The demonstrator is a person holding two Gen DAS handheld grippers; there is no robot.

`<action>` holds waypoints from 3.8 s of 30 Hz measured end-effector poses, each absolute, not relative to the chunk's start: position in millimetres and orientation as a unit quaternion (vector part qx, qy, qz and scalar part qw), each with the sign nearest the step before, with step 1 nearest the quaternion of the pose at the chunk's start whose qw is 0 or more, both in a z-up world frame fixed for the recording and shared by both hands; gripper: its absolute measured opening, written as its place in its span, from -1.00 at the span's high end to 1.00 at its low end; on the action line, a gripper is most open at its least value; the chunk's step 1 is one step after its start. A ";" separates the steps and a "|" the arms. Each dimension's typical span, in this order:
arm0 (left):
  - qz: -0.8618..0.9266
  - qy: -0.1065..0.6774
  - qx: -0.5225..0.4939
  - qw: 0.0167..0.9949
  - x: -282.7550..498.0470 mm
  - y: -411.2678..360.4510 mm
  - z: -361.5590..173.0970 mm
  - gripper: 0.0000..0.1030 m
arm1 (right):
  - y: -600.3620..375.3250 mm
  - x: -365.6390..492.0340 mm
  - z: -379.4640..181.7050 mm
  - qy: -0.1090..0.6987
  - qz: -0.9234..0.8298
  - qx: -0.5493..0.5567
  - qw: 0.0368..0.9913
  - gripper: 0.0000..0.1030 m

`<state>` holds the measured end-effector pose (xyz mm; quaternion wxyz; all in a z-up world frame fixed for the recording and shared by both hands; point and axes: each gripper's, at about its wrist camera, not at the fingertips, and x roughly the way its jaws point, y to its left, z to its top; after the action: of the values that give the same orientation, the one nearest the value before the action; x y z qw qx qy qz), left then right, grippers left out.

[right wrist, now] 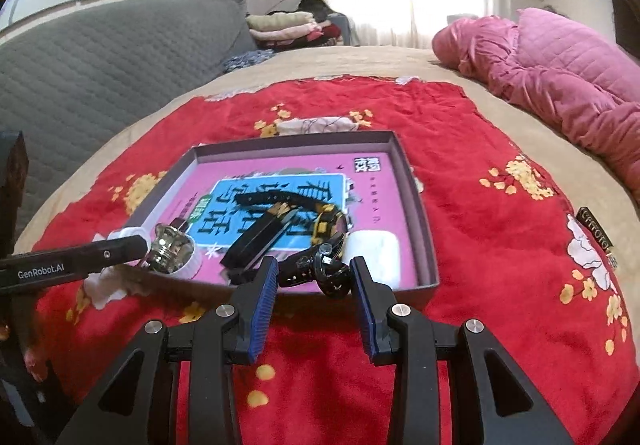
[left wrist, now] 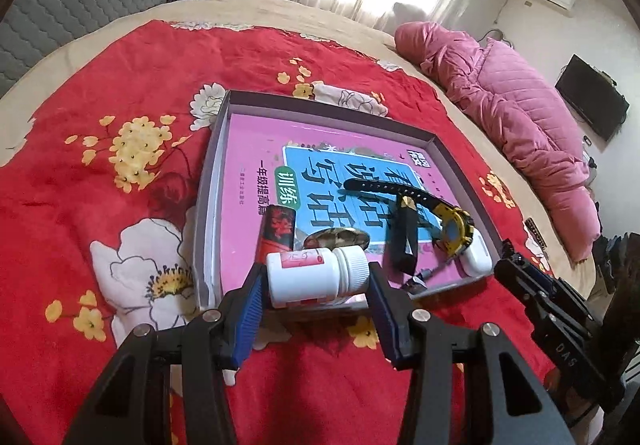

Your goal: Organize rigid objects

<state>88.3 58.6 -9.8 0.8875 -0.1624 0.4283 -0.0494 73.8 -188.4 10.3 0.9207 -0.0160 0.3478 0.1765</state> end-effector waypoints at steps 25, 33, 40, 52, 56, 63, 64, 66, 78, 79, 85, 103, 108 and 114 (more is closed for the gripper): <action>-0.047 0.441 -0.101 0.891 91.4 46.7 -21.1 0.08 | -179.9 98.6 -13.0 0.370 0.162 -0.054 0.913 0.27; -0.044 0.440 -0.088 0.892 91.0 42.9 -21.4 0.08 | -182.5 102.6 -14.9 0.371 0.142 -0.063 0.916 0.26; -0.044 0.440 -0.087 0.893 90.9 42.1 -21.3 0.08 | -193.0 106.9 -14.8 0.375 0.124 -0.049 0.917 0.25; -0.043 0.439 -0.085 0.894 90.5 43.3 -20.8 0.07 | -200.0 105.0 -10.5 0.372 0.119 -0.036 0.920 0.02; -0.044 0.438 -0.087 0.894 89.0 43.7 -19.6 0.07 | -203.6 100.4 -7.2 0.365 0.118 -0.032 0.923 0.00; -0.042 0.436 -0.081 0.895 84.5 42.1 -15.9 0.07 | -203.4 90.4 3.8 0.350 0.122 -0.037 0.928 -0.10; -0.042 0.436 -0.080 0.895 82.8 41.0 -14.9 0.07 | -203.0 89.1 4.8 0.349 0.124 -0.036 0.928 -0.10; -0.042 0.434 -0.080 0.896 80.1 39.5 -13.0 0.07 | -201.4 85.9 6.2 0.348 0.126 -0.039 0.928 -0.10; -0.045 0.436 -0.078 0.895 66.4 30.9 -6.5 0.07 | -201.7 73.3 18.4 0.340 0.129 -0.042 0.930 -0.22; -0.045 0.437 -0.077 0.895 65.3 30.1 -6.2 0.07 | -202.1 71.5 20.1 0.339 0.130 -0.042 0.931 -0.22; -0.047 0.443 -0.083 0.892 57.4 26.4 -6.0 0.07 | -203.1 63.3 29.1 0.331 0.134 -0.045 0.933 -0.25; -0.031 0.442 -0.085 0.893 33.7 11.3 12.4 -0.08 | -199.7 31.9 41.5 0.338 0.167 -0.029 0.926 -0.40; -0.012 0.431 -0.078 0.899 26.7 6.8 19.6 -0.09 | -201.8 23.6 42.2 0.337 0.171 -0.025 0.926 -0.44; 0.001 0.432 -0.091 0.897 20.5 4.7 26.0 -0.20 | -203.6 13.3 43.7 0.338 0.170 -0.019 0.926 -0.44</action>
<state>20.5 4.7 26.0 0.8972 -0.0912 0.4321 0.0009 13.3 -203.6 43.7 0.9255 -0.0189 0.3379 0.1699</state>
